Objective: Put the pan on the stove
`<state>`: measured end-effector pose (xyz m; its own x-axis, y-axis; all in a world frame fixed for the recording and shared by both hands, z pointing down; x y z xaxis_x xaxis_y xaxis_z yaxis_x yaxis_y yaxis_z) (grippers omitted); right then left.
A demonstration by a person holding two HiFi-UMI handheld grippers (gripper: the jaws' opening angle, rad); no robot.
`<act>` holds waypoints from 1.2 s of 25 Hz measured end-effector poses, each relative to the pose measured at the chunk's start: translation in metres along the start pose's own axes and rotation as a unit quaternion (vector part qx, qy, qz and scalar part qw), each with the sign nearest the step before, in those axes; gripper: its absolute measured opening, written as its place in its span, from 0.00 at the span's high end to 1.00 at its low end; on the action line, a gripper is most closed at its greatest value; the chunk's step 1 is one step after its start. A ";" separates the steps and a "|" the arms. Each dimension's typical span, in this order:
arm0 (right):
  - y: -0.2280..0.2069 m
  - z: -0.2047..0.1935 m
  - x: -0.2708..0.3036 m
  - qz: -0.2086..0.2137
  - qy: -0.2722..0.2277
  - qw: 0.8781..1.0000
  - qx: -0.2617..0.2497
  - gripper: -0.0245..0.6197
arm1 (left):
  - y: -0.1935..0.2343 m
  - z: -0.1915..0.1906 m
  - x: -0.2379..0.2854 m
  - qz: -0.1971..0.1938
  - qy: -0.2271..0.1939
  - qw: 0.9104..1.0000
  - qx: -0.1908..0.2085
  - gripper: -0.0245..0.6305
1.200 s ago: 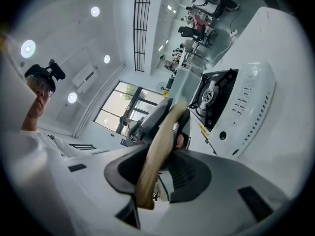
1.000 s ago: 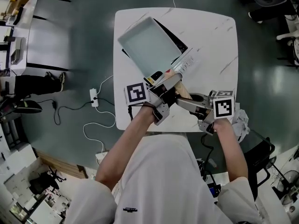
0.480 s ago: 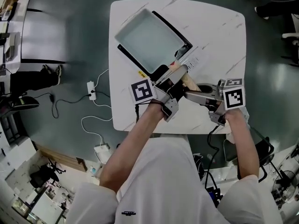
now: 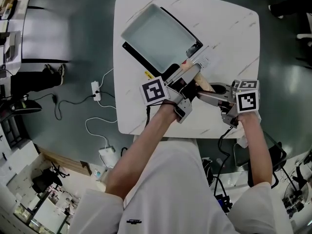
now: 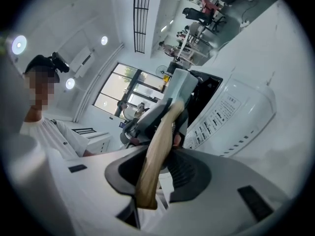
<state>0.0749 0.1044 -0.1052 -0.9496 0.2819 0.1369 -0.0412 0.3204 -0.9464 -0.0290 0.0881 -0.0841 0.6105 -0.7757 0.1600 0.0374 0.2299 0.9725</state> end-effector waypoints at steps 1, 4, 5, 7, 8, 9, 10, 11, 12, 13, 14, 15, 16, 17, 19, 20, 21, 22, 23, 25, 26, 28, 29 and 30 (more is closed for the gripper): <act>-0.001 0.000 -0.002 0.001 -0.003 1.000 0.002 0.78 | 0.001 -0.001 0.001 0.000 -0.002 1.000 -0.002 0.78; -0.004 -0.001 -0.003 0.002 -0.006 1.000 0.009 0.74 | 0.002 -0.002 0.004 0.005 -0.002 1.000 0.003 0.78; -0.005 -0.001 -0.002 0.001 -0.005 1.000 0.010 0.70 | 0.002 -0.002 0.004 0.005 0.000 1.000 0.007 0.75; -0.004 -0.002 -0.001 -0.003 -0.009 1.000 0.010 0.69 | -0.001 -0.002 0.003 0.002 0.002 1.000 0.009 0.66; -0.004 -0.001 -0.001 -0.005 -0.012 1.000 0.009 0.69 | -0.001 -0.002 0.003 0.001 0.002 1.000 0.009 0.66; -0.004 -0.001 -0.002 -0.008 -0.016 1.000 0.007 0.65 | -0.001 -0.001 0.002 0.001 0.003 1.000 0.009 0.63; -0.003 -0.001 -0.003 -0.010 -0.020 1.000 0.006 0.62 | -0.001 -0.001 0.001 0.003 0.003 1.000 0.010 0.63; -0.003 0.000 -0.004 -0.015 -0.025 1.000 0.004 0.59 | 0.000 -0.001 0.000 0.005 0.003 1.000 0.011 0.61; -0.003 0.002 -0.006 -0.022 -0.030 0.999 0.002 0.57 | 0.001 0.000 -0.002 0.008 0.002 1.000 0.011 0.61; -0.003 0.003 -0.009 -0.031 -0.036 0.999 -0.001 0.55 | 0.002 0.000 -0.005 0.010 0.001 1.000 0.011 0.61; -0.004 0.004 -0.014 -0.043 -0.042 0.998 -0.004 0.54 | 0.002 -0.001 -0.006 0.011 0.001 1.000 0.012 0.60; -0.004 0.005 -0.019 -0.055 -0.049 0.997 -0.006 0.52 | 0.002 -0.003 -0.008 0.012 0.003 1.000 0.014 0.59; -0.003 0.005 -0.025 -0.069 -0.060 0.996 -0.008 0.52 | 0.001 -0.006 -0.010 0.012 0.007 1.000 0.020 0.58; -0.003 0.006 -0.030 -0.083 -0.071 0.994 -0.011 0.52 | -0.001 -0.009 -0.014 0.012 0.013 0.999 0.027 0.57; 0.000 0.007 -0.038 -0.112 -0.094 0.989 -0.022 0.50 | -0.005 -0.013 -0.022 0.017 0.022 0.998 0.049 0.56; 0.002 0.008 -0.042 -0.127 -0.105 0.986 -0.029 0.50 | -0.007 -0.015 -0.028 0.024 0.026 0.998 0.061 0.56; 0.005 0.009 -0.045 -0.142 -0.117 0.982 -0.038 0.50 | -0.008 -0.015 -0.034 0.033 0.030 0.996 0.075 0.56; 0.009 0.009 -0.049 -0.156 -0.130 0.978 -0.048 0.50 | -0.008 -0.016 -0.040 0.045 0.035 0.994 0.093 0.56; 0.014 0.010 -0.052 -0.169 -0.143 0.974 -0.059 0.50 | -0.010 -0.017 -0.047 0.057 0.040 0.991 0.113 0.57; 0.027 0.009 -0.058 -0.192 -0.167 0.963 -0.083 0.50 | -0.017 -0.020 -0.060 0.069 0.051 0.984 0.155 0.58; 0.036 0.009 -0.060 -0.203 -0.178 0.958 -0.097 0.51 | -0.023 -0.021 -0.067 0.073 0.055 0.980 0.175 0.60; 0.055 0.005 -0.063 -0.227 -0.193 0.947 -0.121 0.53 | -0.034 -0.023 -0.084 0.089 0.058 0.970 0.220 0.64; 0.064 0.004 -0.063 -0.243 -0.198 0.940 -0.135 0.55 | -0.039 -0.023 -0.092 0.103 0.058 0.961 0.249 0.66; 0.073 0.002 -0.063 -0.262 -0.199 0.932 -0.150 0.59 | -0.045 -0.022 -0.101 0.117 0.056 0.951 0.280 0.69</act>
<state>0.1308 0.1082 -0.1840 -0.8658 -0.3235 0.3818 -0.5003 0.5755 -0.6469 -0.0750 0.1691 -0.1477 0.6322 -0.6670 0.3942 -0.5181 0.0144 0.8552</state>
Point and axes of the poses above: the fingertips, and each gripper's own axes: x forward along the fingers, y to its left, z out of its top, the point moved 6 cm from there along -x, backward along the fingers, and after that the axes turned 6 degrees about z, right-handed, at the moved point
